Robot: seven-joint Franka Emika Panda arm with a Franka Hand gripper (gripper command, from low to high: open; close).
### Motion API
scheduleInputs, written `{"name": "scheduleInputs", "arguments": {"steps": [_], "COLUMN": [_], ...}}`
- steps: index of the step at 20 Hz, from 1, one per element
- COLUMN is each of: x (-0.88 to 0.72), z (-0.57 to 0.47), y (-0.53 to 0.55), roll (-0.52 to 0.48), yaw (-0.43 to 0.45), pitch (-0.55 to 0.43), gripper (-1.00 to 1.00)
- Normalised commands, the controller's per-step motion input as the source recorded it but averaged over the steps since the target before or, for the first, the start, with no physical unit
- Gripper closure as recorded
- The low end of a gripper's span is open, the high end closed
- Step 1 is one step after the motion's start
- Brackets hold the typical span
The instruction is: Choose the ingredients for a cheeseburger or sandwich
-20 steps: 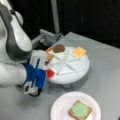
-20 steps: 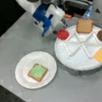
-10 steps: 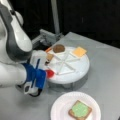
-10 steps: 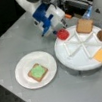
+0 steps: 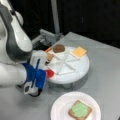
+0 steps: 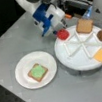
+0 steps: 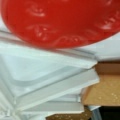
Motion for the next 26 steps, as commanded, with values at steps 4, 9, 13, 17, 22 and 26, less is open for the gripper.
{"name": "scheduleInputs", "arguments": {"steps": [4,9,13,17,22,26], "x": [-0.05,-0.06,-0.07,-0.08,-0.12,-0.15], "z": [0.02,-0.01,-0.08,-0.10,-0.05,0.03], "y": [0.20,0.23,0.27,0.29,0.26,0.27], "roll": [-0.020,-0.005,-0.007,-0.010,-0.002,-0.002], "yaw": [-0.141,-0.133,-0.157,-0.184,-0.187,-0.169], "pitch": [-0.058,-0.078,-0.119,-0.137,-0.132,-0.097], "gripper": [1.00,1.00,1.00,1.00,1.00,1.00]}}
